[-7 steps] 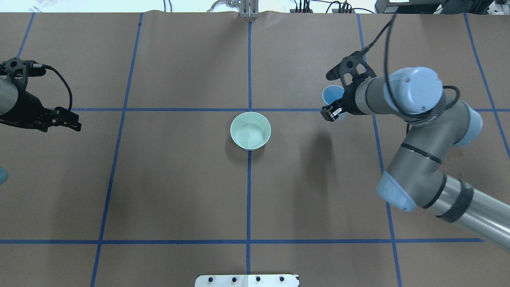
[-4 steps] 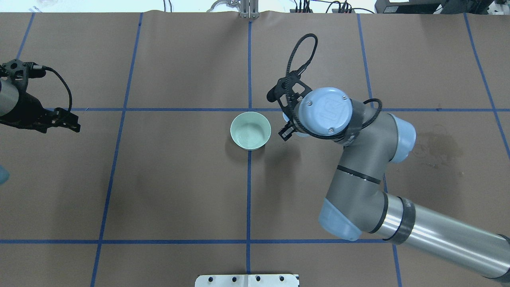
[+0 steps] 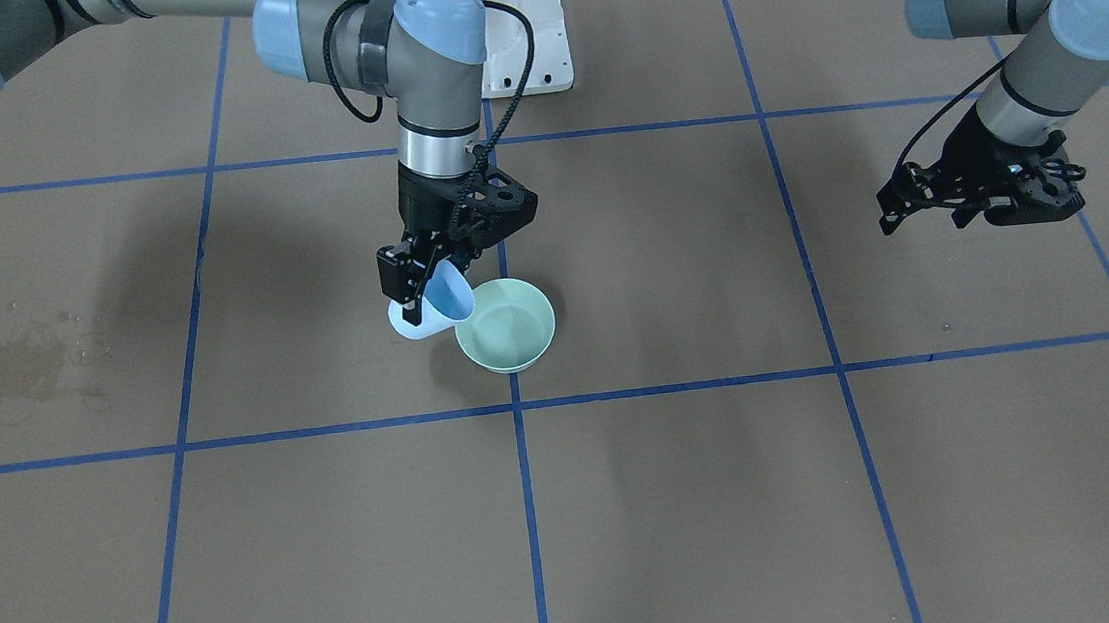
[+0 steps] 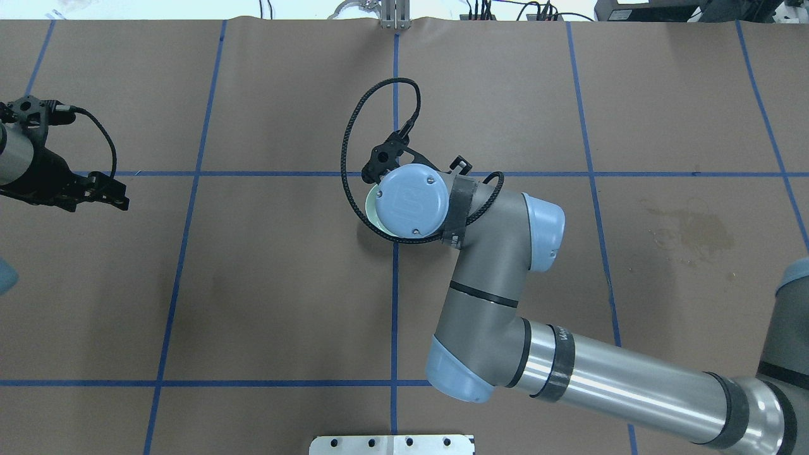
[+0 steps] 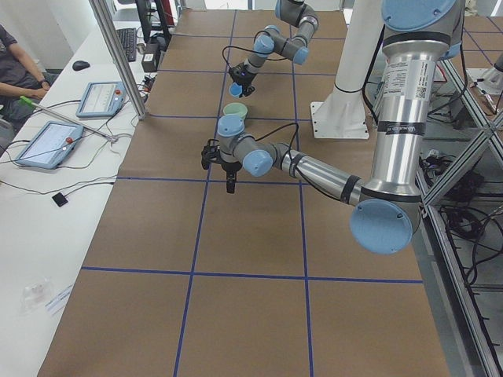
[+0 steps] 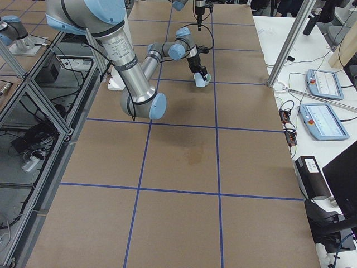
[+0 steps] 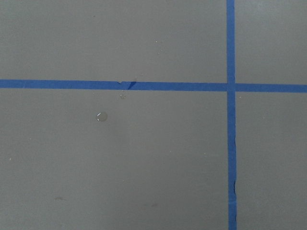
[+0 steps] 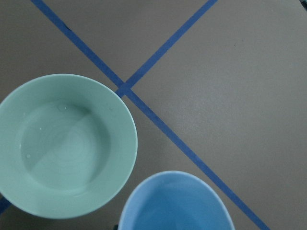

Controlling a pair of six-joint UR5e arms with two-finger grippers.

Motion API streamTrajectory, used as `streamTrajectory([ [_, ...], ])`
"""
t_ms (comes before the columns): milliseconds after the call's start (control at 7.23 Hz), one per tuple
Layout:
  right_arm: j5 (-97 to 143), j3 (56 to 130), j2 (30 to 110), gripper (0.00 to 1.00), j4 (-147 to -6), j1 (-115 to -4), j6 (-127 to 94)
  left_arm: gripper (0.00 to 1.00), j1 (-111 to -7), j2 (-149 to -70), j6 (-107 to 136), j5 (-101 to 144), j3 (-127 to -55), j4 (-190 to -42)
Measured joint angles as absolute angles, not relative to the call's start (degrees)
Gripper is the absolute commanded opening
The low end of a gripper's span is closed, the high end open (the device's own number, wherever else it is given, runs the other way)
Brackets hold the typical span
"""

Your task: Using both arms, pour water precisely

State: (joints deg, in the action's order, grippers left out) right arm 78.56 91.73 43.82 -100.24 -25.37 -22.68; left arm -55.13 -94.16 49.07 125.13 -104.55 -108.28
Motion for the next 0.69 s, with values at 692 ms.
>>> streamTrajectory([
  [692,67.0,86.7,38.3,0.45,-112.9,-22.3,-5.1,1.0,-55.0,-94.4,49.3,125.2,-103.9,-108.4],
])
